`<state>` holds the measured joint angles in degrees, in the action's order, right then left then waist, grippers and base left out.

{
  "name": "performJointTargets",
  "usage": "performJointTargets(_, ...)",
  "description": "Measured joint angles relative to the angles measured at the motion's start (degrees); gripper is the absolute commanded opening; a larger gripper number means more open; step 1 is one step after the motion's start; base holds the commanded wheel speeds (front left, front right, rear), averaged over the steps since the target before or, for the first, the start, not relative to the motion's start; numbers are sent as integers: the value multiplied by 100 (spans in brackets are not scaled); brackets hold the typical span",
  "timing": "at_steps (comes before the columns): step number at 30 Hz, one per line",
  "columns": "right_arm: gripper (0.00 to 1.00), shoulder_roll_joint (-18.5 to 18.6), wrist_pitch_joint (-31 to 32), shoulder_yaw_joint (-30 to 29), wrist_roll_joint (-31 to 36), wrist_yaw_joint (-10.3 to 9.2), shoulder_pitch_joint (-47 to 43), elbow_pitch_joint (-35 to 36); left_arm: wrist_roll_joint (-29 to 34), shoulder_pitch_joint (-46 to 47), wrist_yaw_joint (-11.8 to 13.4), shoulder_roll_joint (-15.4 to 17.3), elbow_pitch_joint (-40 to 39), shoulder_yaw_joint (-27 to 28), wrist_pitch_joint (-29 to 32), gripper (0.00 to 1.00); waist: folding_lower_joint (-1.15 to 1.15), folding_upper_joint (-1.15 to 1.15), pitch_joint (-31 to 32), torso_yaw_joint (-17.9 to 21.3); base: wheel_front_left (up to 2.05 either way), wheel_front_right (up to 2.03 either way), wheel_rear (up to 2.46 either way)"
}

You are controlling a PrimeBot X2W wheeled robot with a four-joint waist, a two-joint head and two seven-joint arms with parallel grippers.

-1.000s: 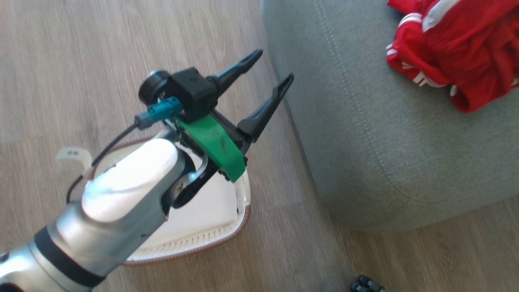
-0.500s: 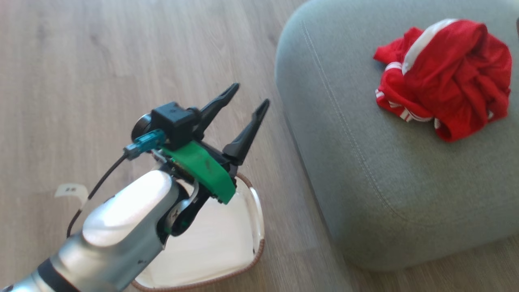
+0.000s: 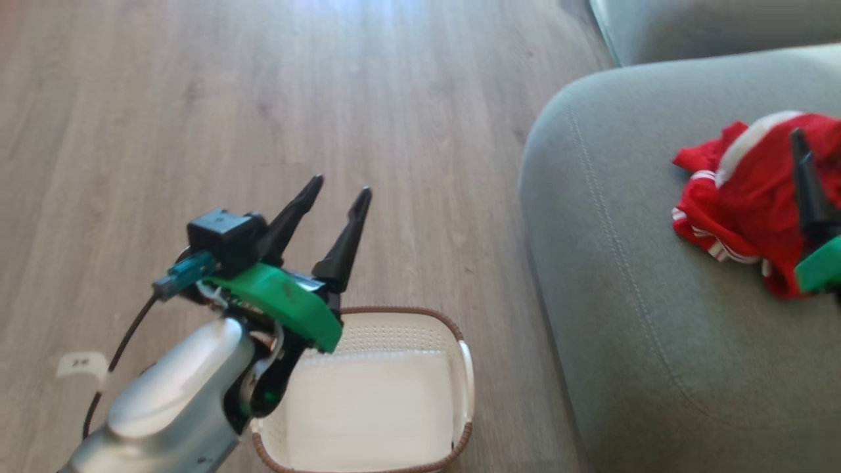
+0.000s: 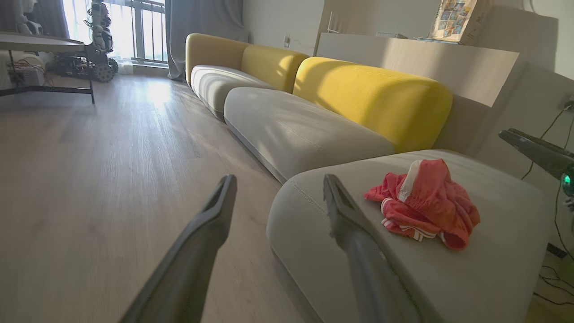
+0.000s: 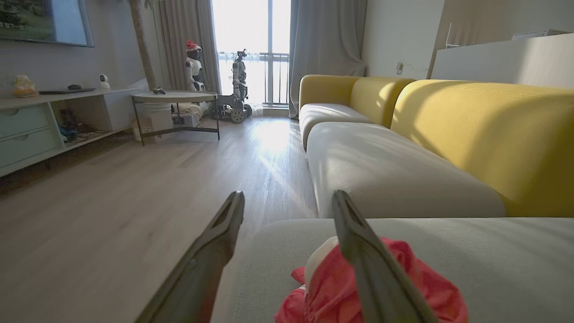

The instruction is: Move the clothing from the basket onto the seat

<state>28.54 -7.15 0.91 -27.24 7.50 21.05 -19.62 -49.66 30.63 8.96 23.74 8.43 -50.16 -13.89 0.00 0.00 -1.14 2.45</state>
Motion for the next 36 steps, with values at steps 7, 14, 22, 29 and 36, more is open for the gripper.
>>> performJointTargets(7, 100, -650, 67, -493, 405, 0, -943, 1023, 29, -479, 244, 201, -3, 407, -32, 100, 0, 0, 168, -358, 0, 0, 0)
performJointTargets(14, 100, -1138, 53, -593, 613, 0, -1675, 1767, 389, -1154, 476, 190, -223, 1163, -33, 100, 0, 0, 237, -537, 0, 0, 0)
performJointTargets(22, 100, -1604, -311, -516, 808, 0, -2217, 2015, 925, -2197, 512, -60, -350, 2139, -33, 100, 0, 0, 239, -534, 0, 0, 0)
performJointTargets(29, 100, -1782, -535, -359, 868, 0, -2309, 1984, 1438, -2789, 315, -302, -485, 2848, -38, 100, 0, 0, 219, -457, 0, 0, 0)
performJointTargets(36, 100, -1935, -657, -308, 979, 0, -2313, 1904, 1945, -3017, 23, -602, -368, 3218, -38, 100, 0, 0, 220, -455, 0, 0, 0)
